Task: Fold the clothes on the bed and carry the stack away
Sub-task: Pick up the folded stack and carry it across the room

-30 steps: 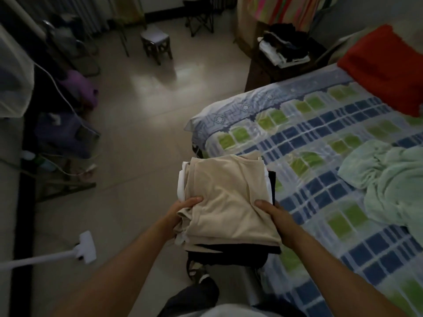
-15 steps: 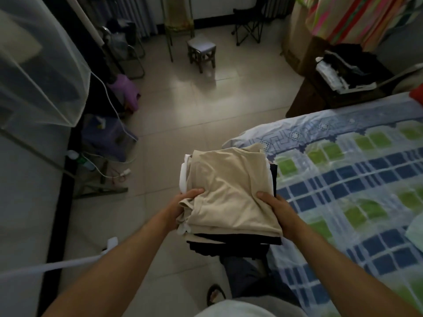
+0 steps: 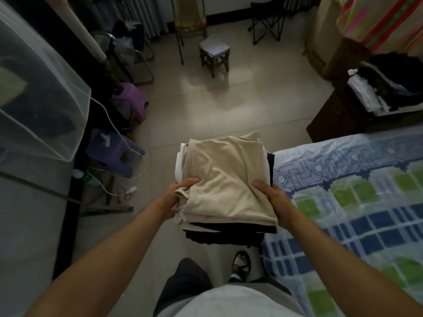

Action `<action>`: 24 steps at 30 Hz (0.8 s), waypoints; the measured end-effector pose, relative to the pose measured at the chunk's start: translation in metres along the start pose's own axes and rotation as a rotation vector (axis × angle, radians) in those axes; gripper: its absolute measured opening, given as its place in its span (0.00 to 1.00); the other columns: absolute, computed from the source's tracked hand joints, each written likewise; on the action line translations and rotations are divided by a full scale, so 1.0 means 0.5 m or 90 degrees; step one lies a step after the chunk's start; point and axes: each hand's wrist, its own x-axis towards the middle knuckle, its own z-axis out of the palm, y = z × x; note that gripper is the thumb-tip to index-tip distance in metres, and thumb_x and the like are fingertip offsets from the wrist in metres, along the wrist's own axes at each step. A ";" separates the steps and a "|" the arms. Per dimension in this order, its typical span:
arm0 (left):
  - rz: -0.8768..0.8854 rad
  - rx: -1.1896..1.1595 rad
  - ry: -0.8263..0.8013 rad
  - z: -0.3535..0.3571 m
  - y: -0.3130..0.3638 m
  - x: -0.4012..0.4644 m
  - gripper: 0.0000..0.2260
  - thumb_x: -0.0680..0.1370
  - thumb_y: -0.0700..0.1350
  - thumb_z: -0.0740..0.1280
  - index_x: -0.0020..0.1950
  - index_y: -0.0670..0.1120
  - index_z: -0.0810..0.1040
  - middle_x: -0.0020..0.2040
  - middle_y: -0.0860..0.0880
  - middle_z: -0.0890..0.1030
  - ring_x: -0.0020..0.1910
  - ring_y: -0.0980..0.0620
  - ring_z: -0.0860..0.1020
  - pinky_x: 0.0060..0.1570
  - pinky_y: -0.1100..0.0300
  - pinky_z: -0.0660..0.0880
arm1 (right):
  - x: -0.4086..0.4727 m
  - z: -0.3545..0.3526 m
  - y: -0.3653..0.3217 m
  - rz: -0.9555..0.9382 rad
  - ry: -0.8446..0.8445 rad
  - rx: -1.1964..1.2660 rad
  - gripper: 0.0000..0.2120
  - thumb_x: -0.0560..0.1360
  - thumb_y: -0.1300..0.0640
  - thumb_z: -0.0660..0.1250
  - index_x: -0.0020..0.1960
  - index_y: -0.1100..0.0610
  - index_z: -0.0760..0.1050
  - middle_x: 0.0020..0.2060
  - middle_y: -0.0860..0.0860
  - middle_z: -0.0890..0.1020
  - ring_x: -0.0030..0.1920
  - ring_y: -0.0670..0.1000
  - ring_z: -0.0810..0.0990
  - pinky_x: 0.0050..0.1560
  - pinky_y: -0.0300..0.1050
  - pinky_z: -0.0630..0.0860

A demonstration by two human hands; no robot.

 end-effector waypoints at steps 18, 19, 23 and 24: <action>-0.019 0.151 -0.120 -0.057 0.557 0.418 0.27 0.72 0.47 0.76 0.67 0.35 0.79 0.60 0.36 0.84 0.58 0.40 0.84 0.53 0.51 0.81 | 0.372 0.194 -0.284 -0.066 0.125 0.087 0.32 0.71 0.45 0.76 0.71 0.58 0.74 0.61 0.57 0.84 0.61 0.59 0.84 0.61 0.55 0.80; -0.022 0.166 -0.129 -0.054 0.579 0.436 0.26 0.73 0.47 0.76 0.67 0.36 0.78 0.60 0.36 0.84 0.60 0.38 0.83 0.56 0.49 0.80 | 0.384 0.200 -0.290 -0.063 0.134 0.104 0.33 0.71 0.45 0.76 0.71 0.58 0.74 0.62 0.57 0.84 0.62 0.59 0.83 0.65 0.58 0.78; -0.041 0.216 -0.163 -0.024 0.654 0.527 0.27 0.73 0.47 0.77 0.68 0.36 0.78 0.60 0.37 0.84 0.59 0.39 0.83 0.55 0.50 0.80 | 0.436 0.196 -0.321 -0.064 0.188 0.138 0.33 0.71 0.43 0.78 0.70 0.56 0.75 0.62 0.56 0.84 0.62 0.58 0.83 0.68 0.61 0.76; -0.052 0.227 -0.171 -0.013 0.669 0.551 0.28 0.72 0.48 0.78 0.68 0.37 0.78 0.60 0.37 0.84 0.59 0.39 0.83 0.57 0.49 0.80 | 0.449 0.192 -0.332 -0.066 0.199 0.141 0.33 0.70 0.43 0.78 0.70 0.55 0.76 0.62 0.55 0.84 0.62 0.58 0.83 0.68 0.61 0.76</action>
